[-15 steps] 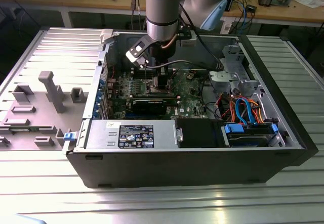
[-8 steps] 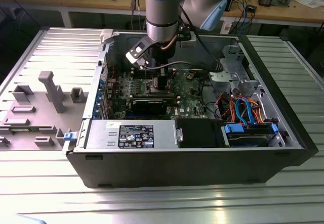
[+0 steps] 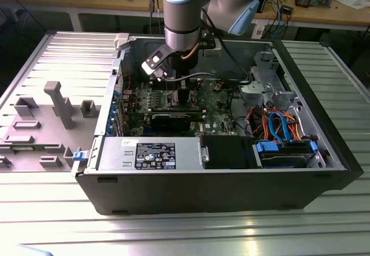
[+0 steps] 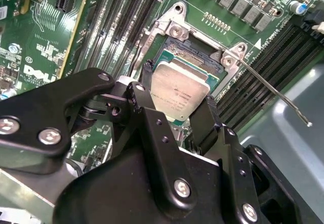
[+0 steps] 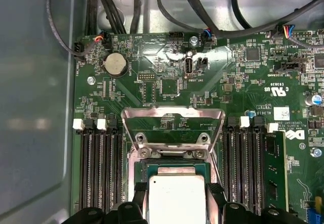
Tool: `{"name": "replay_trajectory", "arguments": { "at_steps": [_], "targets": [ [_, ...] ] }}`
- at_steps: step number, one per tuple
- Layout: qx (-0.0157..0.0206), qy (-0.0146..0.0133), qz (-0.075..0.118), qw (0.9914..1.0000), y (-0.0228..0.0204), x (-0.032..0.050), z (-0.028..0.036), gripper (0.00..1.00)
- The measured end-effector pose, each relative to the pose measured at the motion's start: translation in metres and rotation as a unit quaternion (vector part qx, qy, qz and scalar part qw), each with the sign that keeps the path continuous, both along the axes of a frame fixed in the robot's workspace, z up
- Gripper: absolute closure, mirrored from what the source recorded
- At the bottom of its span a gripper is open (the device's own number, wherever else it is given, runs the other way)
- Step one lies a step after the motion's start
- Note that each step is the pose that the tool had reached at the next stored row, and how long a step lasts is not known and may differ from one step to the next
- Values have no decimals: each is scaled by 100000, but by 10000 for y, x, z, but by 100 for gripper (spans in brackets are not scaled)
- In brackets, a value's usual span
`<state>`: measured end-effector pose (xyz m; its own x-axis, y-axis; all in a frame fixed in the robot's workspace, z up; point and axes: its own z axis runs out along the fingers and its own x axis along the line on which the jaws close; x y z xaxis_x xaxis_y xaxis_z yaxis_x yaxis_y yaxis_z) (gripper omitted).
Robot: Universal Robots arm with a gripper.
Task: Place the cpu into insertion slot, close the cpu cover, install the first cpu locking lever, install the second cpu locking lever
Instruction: 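Place the cpu into insertion slot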
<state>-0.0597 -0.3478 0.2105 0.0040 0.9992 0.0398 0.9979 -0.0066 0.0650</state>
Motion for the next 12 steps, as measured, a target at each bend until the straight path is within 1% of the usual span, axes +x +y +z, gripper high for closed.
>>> {"name": "replay_trajectory", "arguments": {
  "at_steps": [1, 2, 3, 5, 9, 12],
  "targets": [
    [-145, 2, -67, 100000, 1, 0, -7, 45],
    [-363, 4, -140, 99999, 5, 0, -22, 45],
    [-453, 3, -181, 99999, 8, 0, -31, 45],
    [-486, 10, -199, 99999, 12, 1, -44, 45],
    [-490, 12, -210, 99999, 29, 0, -49, 45],
    [-498, 10, -210, 99999, 56, 0, -60, 45]
  ]
}}
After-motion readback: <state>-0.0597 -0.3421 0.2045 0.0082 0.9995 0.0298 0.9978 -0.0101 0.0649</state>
